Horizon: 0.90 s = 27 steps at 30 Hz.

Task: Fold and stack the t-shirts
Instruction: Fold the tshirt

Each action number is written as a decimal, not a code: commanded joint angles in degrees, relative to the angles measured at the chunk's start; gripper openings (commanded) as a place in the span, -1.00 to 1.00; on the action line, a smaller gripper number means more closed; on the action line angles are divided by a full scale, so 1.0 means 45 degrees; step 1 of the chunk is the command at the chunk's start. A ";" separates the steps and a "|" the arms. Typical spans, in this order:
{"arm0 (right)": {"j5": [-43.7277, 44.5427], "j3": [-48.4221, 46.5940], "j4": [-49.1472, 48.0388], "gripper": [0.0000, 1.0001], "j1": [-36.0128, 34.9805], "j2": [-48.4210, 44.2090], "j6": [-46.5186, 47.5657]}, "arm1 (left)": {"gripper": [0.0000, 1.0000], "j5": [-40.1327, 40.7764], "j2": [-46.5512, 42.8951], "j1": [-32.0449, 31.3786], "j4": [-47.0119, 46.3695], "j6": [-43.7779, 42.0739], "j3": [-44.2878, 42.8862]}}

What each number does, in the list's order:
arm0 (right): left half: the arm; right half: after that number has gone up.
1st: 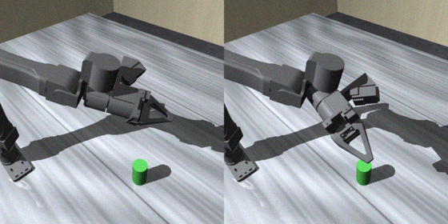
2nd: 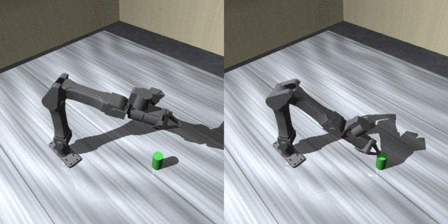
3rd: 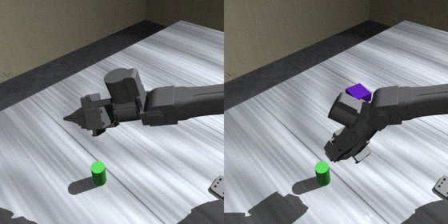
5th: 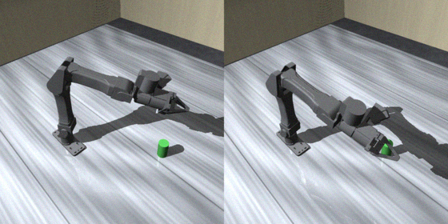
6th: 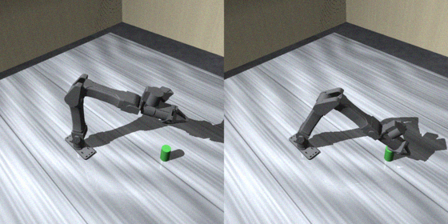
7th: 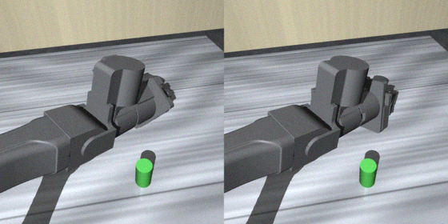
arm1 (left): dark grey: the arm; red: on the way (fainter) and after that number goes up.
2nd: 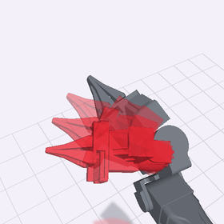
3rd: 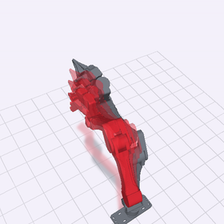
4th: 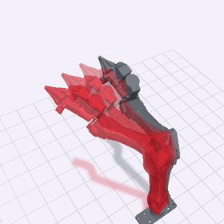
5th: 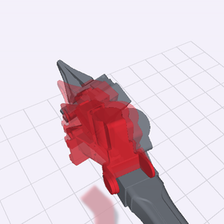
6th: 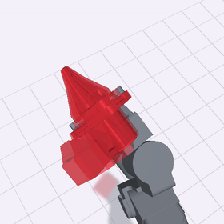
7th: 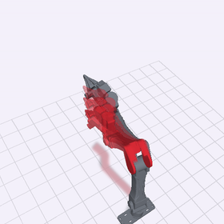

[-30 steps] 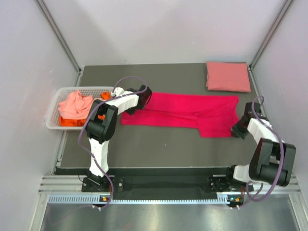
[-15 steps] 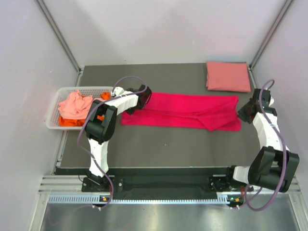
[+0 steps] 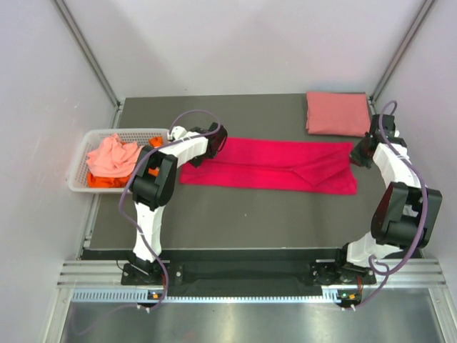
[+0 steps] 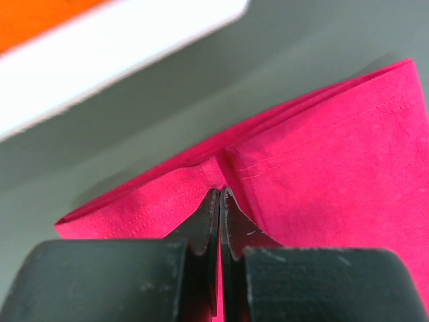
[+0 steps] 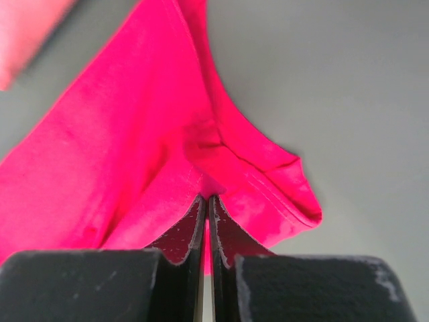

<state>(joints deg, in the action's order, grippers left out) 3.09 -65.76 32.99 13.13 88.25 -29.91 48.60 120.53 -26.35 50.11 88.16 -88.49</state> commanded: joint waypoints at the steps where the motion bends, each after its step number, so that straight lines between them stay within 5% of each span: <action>1: 0.0445 -0.0583 0.0383 -1.00 -0.0182 0.0038 0.0416 | -1.00 0.0060 0.0325 -0.0024 0.0525 0.0116 -0.0687; 27: 0.1792 -0.1539 0.0870 -1.00 -0.0671 0.0604 0.0573 | -1.00 0.1094 0.1243 -0.0024 0.1833 0.0897 -0.1586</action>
<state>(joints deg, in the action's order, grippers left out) 7.94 -69.56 36.36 10.50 90.11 -28.05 50.30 126.13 -26.46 55.75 90.59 -93.78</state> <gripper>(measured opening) 0.009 0.010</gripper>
